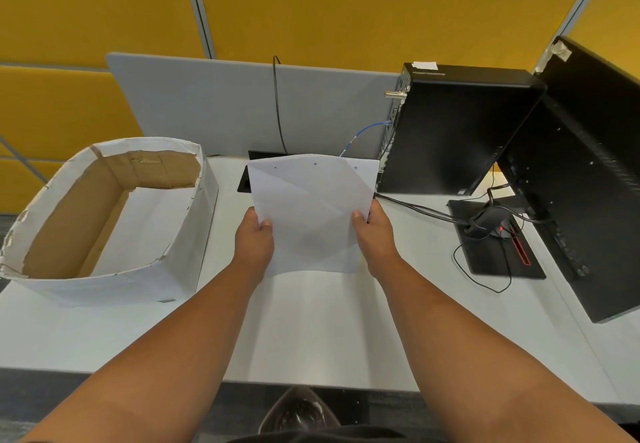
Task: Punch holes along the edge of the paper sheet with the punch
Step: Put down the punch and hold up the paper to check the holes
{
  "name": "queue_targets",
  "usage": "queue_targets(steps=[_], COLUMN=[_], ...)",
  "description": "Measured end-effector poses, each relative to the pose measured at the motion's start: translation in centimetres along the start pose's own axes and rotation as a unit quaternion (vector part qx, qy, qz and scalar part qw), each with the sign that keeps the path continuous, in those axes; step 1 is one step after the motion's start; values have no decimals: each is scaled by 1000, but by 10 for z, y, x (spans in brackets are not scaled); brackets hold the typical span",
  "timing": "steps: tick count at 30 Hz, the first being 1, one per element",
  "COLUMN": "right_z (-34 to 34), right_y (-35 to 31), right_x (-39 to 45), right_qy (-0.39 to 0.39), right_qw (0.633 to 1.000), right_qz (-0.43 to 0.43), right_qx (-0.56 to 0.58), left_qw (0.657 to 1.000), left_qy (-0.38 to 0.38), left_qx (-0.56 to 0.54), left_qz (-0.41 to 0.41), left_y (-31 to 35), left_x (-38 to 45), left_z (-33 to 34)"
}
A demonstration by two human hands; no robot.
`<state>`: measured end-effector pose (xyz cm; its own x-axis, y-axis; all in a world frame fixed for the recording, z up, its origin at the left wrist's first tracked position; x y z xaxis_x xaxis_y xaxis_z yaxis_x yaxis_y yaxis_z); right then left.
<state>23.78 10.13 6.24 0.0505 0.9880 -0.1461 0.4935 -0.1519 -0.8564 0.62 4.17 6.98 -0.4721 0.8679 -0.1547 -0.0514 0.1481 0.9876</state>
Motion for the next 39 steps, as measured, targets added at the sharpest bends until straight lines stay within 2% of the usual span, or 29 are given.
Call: queue_targets(steps=[4, 14, 23, 27, 30, 33, 39], right_z=[-6, -11, 1, 9, 17, 25, 49], right_y=[-6, -12, -25, -38, -46, -55, -81], right_x=[0, 2, -3, -7, -10, -12, -14], right_qy=[13, 23, -2, -2, 5, 6, 3], right_qw=[1000, 999, 998, 998, 999, 999, 999], right_qz=[-6, -20, -36, -53, -41, -39, -51], right_qx=[12, -41, -48, -32, 2, 4, 14], left_qw=[1000, 996, 994, 989, 992, 998, 996], left_qy=[4, 22, 72, 67, 71, 57, 48], left_qx=[5, 85, 45, 99, 76, 0, 70], left_qz=[3, 15, 64, 92, 72, 27, 41], left_y=[5, 17, 32, 39, 40, 44, 64], left_x=[-2, -6, -28, -28, -23, -23, -17], left_z=[0, -6, -25, -40, -54, -66, -96])
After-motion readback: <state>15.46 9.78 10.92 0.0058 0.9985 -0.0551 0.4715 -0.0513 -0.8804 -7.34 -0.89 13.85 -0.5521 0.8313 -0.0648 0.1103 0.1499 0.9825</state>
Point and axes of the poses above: each hand's wrist, its own x-axis towards the middle knuckle, its own z-axis out of the palm, y = z × x, the point moved 7 cm from there along x, towards the middle knuckle, and after that the axes turned 13 degrees about -x, right-handed, at the moved point
